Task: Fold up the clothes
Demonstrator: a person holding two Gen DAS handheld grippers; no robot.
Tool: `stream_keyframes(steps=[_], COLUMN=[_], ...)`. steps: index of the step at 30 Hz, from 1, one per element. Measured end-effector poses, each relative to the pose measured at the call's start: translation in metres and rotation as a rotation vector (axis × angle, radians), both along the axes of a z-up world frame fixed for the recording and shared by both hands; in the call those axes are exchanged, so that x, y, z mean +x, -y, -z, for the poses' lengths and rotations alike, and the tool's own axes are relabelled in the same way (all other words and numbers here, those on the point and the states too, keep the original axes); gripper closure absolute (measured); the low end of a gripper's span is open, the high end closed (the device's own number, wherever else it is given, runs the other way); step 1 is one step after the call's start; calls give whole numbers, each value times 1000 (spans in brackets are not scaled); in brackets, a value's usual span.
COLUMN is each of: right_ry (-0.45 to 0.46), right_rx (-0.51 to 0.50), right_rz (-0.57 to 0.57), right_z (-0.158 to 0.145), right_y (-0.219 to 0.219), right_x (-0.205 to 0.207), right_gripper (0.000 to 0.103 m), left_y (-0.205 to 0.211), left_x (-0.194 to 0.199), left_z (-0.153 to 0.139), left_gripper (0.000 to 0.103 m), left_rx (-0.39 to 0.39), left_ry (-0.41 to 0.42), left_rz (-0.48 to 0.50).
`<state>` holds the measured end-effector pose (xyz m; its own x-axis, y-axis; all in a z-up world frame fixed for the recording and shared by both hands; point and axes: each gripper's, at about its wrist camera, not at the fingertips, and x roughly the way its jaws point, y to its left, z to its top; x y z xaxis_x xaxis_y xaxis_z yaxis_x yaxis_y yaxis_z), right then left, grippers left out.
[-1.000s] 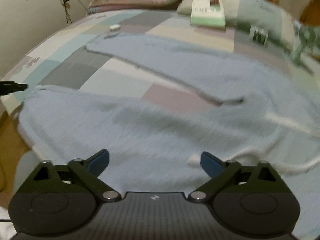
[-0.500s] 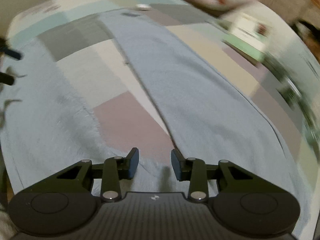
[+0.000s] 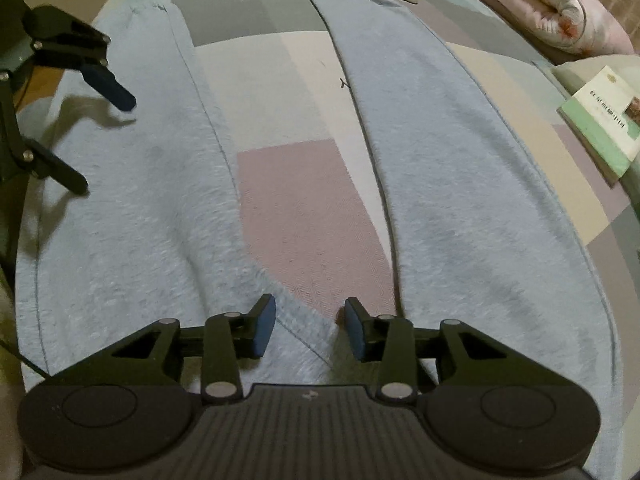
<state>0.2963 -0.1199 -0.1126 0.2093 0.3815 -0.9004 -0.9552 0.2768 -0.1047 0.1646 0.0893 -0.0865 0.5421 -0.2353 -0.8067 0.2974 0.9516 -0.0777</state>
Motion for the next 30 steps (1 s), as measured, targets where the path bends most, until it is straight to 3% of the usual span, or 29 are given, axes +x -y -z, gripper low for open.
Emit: stream_keyframes(steps=[6, 11, 17, 21, 24, 27, 30], right_ry=[-16, 67, 42, 41, 23, -99, -178], right_rx=[-3, 23, 50, 69, 108, 121, 106], right_rz=[-37, -8, 117, 210, 267, 310, 305], right_z=[-1, -9, -7, -11, -29, -30, -14], right_y=[-3, -4, -10, -11, -12, -26, -48], right_x=[-5, -5, 17, 19, 10, -3, -19], right_gripper=[91, 92, 91, 85, 66, 54, 52], left_y=[4, 3, 0, -3, -6, -16, -28], left_x=[3, 2, 1, 0, 0, 3, 9], left_z=[4, 1, -1, -1, -2, -1, 6], left_gripper=[25, 25, 23, 23, 23, 20, 19], left_rx=[-10, -25, -15, 16, 39, 48, 66], left_ry=[-13, -4, 3, 4, 9, 8, -12], left_rz=[1, -6, -19, -37, -54, -77, -101])
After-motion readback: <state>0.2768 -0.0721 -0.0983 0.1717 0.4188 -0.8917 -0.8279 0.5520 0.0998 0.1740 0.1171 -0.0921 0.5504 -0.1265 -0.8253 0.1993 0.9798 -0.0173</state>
